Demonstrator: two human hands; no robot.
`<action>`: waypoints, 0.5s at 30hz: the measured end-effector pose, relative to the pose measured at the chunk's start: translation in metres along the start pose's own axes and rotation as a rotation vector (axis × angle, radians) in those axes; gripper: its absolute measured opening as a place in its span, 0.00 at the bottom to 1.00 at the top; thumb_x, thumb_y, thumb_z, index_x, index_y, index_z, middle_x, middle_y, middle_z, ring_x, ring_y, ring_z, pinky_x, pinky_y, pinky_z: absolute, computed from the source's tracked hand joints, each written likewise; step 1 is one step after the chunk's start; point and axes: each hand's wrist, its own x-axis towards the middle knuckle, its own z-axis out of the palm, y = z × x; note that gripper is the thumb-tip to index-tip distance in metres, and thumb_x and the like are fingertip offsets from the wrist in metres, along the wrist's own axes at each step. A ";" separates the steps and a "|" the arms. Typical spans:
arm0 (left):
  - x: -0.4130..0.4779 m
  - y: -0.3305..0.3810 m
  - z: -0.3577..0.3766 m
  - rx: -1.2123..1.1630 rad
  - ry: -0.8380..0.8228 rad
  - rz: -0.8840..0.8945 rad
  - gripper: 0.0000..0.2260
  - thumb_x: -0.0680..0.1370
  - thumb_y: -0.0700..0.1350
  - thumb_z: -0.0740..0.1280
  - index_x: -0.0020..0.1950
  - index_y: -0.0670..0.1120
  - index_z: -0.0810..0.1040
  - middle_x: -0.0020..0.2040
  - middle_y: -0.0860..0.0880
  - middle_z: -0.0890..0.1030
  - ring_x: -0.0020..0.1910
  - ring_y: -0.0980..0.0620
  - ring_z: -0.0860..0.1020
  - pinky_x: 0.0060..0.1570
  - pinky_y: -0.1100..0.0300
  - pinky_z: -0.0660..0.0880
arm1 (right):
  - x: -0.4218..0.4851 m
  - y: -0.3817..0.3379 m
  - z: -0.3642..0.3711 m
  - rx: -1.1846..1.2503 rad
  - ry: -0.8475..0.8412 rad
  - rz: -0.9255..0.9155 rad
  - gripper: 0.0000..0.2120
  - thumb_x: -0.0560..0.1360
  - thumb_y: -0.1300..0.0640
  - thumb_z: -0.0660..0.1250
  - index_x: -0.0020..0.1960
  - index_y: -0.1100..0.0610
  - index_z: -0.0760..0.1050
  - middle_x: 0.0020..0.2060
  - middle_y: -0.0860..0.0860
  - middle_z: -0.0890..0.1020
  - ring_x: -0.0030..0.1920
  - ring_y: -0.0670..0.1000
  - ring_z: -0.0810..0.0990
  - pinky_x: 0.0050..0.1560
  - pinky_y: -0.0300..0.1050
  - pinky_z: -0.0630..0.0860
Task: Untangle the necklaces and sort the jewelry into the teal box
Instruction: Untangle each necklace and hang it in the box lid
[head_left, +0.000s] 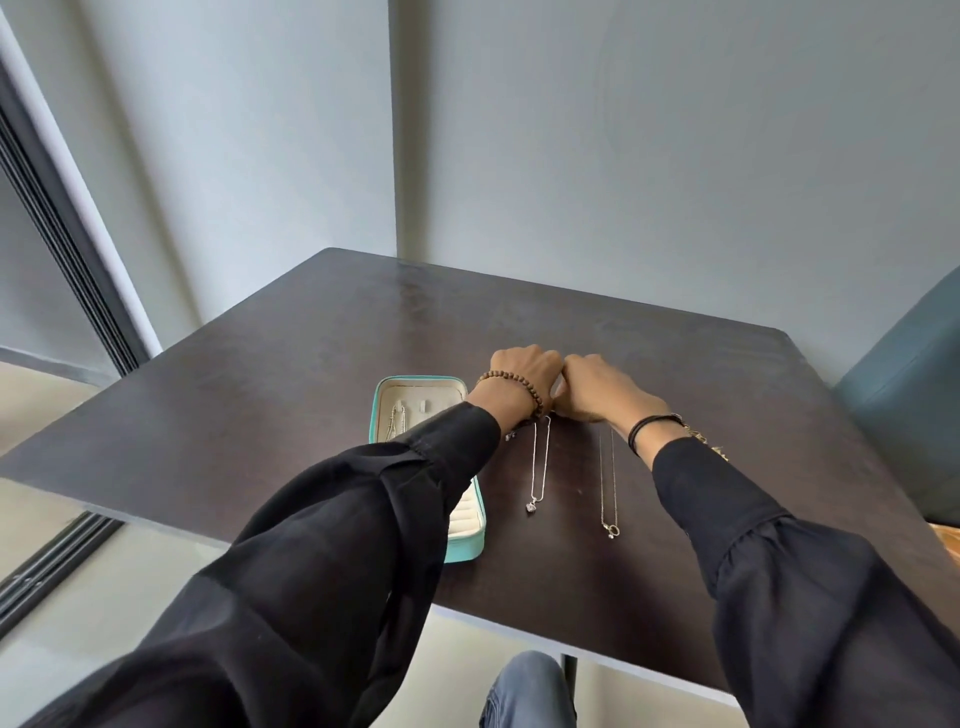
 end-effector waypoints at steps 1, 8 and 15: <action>-0.003 0.001 0.000 -0.005 -0.006 0.002 0.13 0.78 0.42 0.65 0.62 0.43 0.75 0.60 0.43 0.79 0.59 0.41 0.79 0.46 0.54 0.69 | -0.004 -0.001 -0.001 -0.022 -0.012 -0.011 0.17 0.78 0.50 0.66 0.62 0.60 0.74 0.61 0.62 0.78 0.59 0.65 0.80 0.50 0.52 0.74; -0.021 -0.004 -0.001 -0.092 -0.020 -0.050 0.10 0.78 0.43 0.64 0.58 0.44 0.80 0.57 0.43 0.81 0.55 0.40 0.80 0.46 0.53 0.72 | -0.028 -0.003 -0.004 -0.021 -0.063 -0.080 0.18 0.79 0.44 0.65 0.39 0.56 0.70 0.44 0.58 0.78 0.46 0.64 0.78 0.41 0.47 0.69; -0.032 -0.017 -0.010 -0.684 0.023 -0.080 0.13 0.77 0.36 0.63 0.57 0.43 0.83 0.54 0.43 0.84 0.56 0.47 0.81 0.60 0.56 0.75 | -0.048 0.008 -0.021 0.344 0.072 -0.136 0.11 0.76 0.51 0.72 0.45 0.57 0.75 0.37 0.49 0.78 0.40 0.52 0.76 0.35 0.46 0.66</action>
